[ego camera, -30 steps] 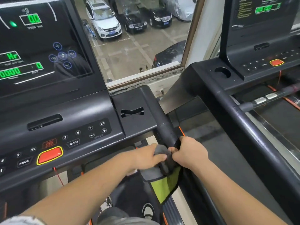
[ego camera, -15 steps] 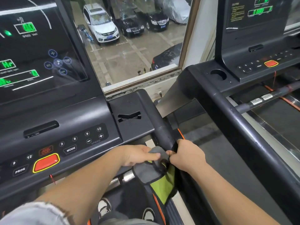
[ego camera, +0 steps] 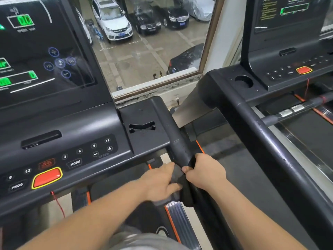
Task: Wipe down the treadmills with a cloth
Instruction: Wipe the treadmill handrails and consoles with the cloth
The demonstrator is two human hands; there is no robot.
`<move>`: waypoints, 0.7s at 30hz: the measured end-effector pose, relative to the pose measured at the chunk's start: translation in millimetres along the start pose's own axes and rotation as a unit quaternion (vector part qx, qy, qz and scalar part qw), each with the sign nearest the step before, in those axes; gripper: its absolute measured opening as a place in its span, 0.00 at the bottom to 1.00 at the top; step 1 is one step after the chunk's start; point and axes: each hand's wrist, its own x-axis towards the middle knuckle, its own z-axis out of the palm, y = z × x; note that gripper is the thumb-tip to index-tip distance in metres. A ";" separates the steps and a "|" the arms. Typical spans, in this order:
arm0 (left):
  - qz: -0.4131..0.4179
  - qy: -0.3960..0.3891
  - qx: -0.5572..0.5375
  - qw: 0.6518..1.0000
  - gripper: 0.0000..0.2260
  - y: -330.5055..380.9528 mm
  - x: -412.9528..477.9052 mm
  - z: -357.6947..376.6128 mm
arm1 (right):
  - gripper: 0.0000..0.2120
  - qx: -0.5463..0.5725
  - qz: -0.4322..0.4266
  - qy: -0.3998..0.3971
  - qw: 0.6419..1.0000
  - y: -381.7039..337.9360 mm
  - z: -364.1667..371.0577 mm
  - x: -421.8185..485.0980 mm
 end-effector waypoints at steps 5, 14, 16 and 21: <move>-0.093 -0.146 -0.310 0.935 0.22 -18.5 7.1 -31.3 | 0.16 -0.007 -0.004 0.001 1.000 -4.0 -1.4 -2.7; -0.086 0.141 0.190 0.968 0.49 16.9 -17.8 62.7 | 0.17 0.003 -0.004 0.010 1.000 -2.9 3.0 -1.4; -0.054 0.128 0.181 0.974 0.46 8.3 -9.7 45.3 | 0.17 0.002 -0.003 0.014 1.000 -3.1 4.0 -1.3; -0.013 -0.113 -0.315 0.942 0.19 -30.9 7.8 -5.9 | 0.18 -0.013 0.006 0.010 1.000 -2.8 4.9 -1.7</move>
